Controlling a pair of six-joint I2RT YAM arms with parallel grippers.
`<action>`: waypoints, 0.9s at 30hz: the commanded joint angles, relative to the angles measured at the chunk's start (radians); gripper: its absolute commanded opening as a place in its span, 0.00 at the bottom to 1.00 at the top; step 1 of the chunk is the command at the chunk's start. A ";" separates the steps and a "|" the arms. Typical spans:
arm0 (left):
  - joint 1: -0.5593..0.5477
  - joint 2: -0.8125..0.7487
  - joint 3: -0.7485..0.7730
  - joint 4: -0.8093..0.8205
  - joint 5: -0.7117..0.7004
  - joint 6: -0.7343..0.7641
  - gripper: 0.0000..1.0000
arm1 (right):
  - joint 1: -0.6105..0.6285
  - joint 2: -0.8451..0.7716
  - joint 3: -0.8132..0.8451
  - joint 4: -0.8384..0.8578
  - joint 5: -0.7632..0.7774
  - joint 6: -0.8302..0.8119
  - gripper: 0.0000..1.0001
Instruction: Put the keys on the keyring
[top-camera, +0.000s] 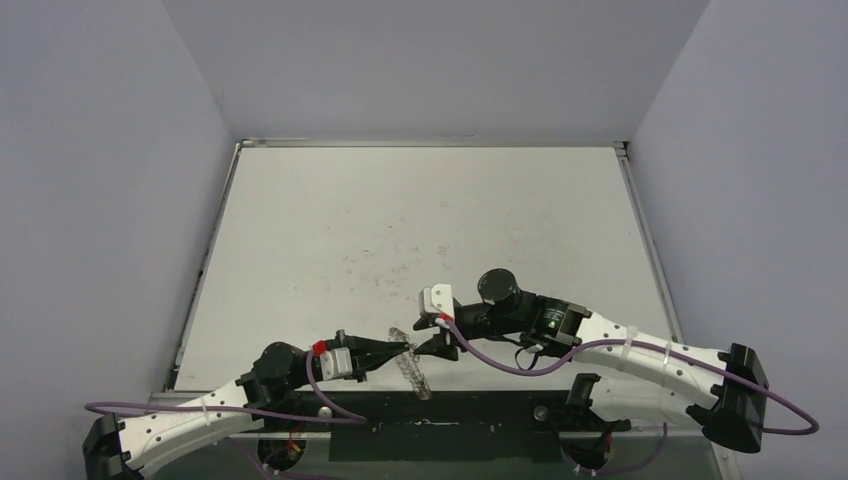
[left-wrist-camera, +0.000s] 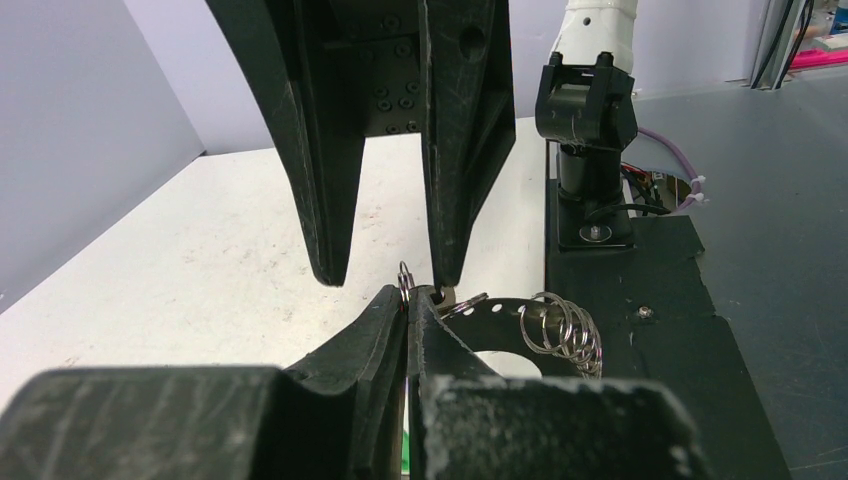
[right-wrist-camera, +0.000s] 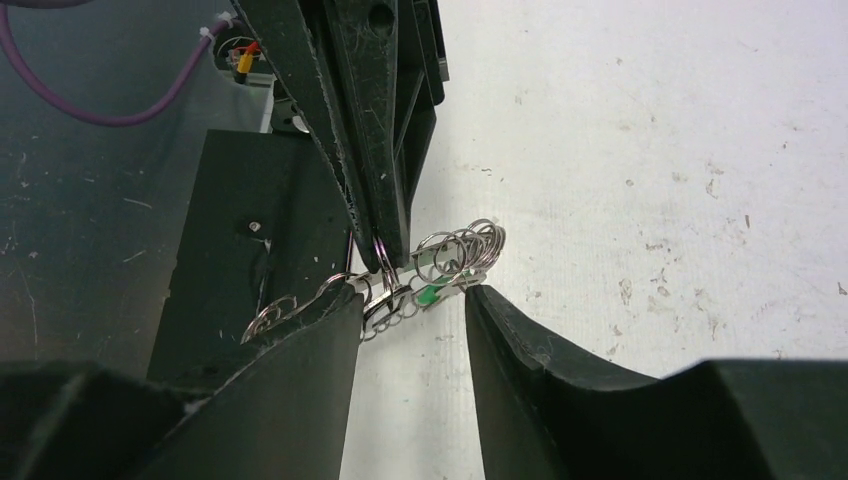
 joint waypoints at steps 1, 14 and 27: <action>-0.005 -0.011 -0.012 0.074 0.004 -0.005 0.00 | -0.003 -0.036 0.015 0.026 0.004 0.020 0.41; -0.005 -0.016 -0.012 0.065 0.004 -0.004 0.00 | -0.005 0.002 0.039 -0.019 -0.029 0.001 0.05; -0.005 -0.024 -0.012 0.062 0.003 -0.002 0.00 | -0.015 0.014 0.002 -0.019 -0.015 -0.018 0.00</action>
